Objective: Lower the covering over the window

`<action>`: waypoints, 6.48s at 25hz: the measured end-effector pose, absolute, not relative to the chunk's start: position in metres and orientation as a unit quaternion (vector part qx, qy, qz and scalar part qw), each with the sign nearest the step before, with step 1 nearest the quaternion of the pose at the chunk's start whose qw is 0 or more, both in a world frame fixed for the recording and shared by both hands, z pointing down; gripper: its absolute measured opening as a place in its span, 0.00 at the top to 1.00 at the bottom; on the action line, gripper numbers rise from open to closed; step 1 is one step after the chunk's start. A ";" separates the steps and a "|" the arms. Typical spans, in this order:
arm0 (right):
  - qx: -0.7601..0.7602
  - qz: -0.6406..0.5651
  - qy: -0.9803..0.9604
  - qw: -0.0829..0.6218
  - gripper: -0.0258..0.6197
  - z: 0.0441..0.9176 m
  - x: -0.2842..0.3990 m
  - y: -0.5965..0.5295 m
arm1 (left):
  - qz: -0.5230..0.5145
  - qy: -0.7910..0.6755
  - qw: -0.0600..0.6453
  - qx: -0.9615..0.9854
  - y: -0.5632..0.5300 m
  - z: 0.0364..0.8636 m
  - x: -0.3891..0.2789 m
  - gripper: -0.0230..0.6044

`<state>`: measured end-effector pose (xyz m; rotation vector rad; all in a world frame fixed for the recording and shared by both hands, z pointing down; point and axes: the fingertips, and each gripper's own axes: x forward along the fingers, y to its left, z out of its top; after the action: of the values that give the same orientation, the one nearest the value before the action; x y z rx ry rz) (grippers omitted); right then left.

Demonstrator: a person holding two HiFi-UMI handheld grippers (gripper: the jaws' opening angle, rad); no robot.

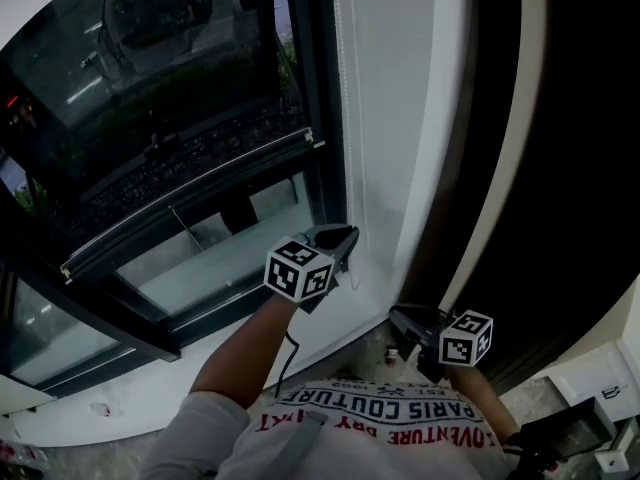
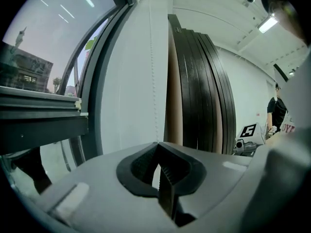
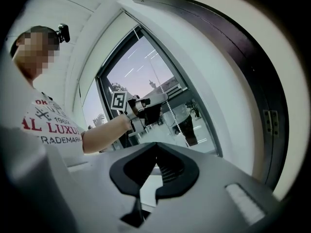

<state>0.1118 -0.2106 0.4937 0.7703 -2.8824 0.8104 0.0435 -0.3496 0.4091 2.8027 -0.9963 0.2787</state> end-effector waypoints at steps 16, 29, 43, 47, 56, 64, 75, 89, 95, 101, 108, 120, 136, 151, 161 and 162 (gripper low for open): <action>0.253 0.187 -0.949 -0.017 0.96 0.431 0.086 -0.266 | 0.155 -0.292 0.120 0.936 -0.321 0.491 0.035 0.95; 0.225 0.079 -0.971 0.004 0.71 0.331 -0.007 -0.317 | 0.127 -0.257 0.120 0.951 -0.301 0.488 0.015 0.95; 0.269 0.042 -0.962 -0.034 0.94 0.288 -0.018 -0.322 | 0.120 -0.234 0.094 0.960 -0.290 0.485 0.008 0.95; 0.265 0.045 -0.962 -0.047 0.94 0.288 -0.021 -0.317 | 0.110 -0.222 0.119 0.961 -0.286 0.484 0.004 0.95; 0.272 0.038 -0.961 -0.032 0.95 0.306 -0.027 -0.313 | 0.138 -0.229 0.115 0.957 -0.286 0.503 -0.001 0.95; 0.267 0.076 -0.960 0.043 0.94 0.394 -0.040 -0.312 | 0.206 -0.250 0.148 0.934 -0.283 0.586 -0.026 0.95; 0.250 0.128 -0.958 0.058 0.94 0.445 -0.045 -0.308 | 0.196 -0.301 0.146 0.922 -0.289 0.600 -0.046 0.89; 0.254 0.118 -0.958 0.063 0.94 0.446 -0.044 -0.311 | 0.065 -0.212 0.075 0.972 -0.308 0.442 -0.052 0.80; 0.248 0.116 -0.960 0.063 0.94 0.447 -0.047 -0.308 | -0.002 -0.204 -0.005 0.979 -0.328 0.330 -0.047 0.80; 0.247 0.116 -0.960 0.058 0.94 0.446 -0.049 -0.307 | -0.012 -0.191 -0.019 0.981 -0.337 0.288 -0.029 0.80; 0.251 0.115 -0.959 0.059 0.94 0.445 -0.047 -0.306 | -0.014 -0.183 0.001 0.983 -0.336 0.272 -0.016 0.80; 0.249 0.129 -0.956 0.081 0.94 0.464 -0.048 -0.307 | 0.029 -0.193 0.026 0.980 -0.342 0.293 -0.012 0.95; 0.249 0.248 -0.924 0.154 0.94 0.583 -0.038 -0.293 | 0.071 -0.208 0.093 0.971 -0.343 0.416 -0.013 0.95; 0.254 0.305 -0.890 0.224 0.94 0.659 -0.023 -0.268 | 0.112 -0.208 0.131 0.963 -0.322 0.496 -0.002 0.95; 0.255 0.280 -0.897 0.228 0.86 0.630 0.004 -0.275 | 0.100 -0.222 0.126 0.962 -0.324 0.495 -0.002 0.95; 0.257 0.275 -0.900 0.220 0.81 0.617 0.007 -0.279 | 0.102 -0.221 0.124 0.962 -0.323 0.495 -0.001 0.95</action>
<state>0.0072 -0.2786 0.6170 0.7115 -2.4899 0.7598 -0.0014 -0.3233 0.4953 2.8051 -0.6446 0.2963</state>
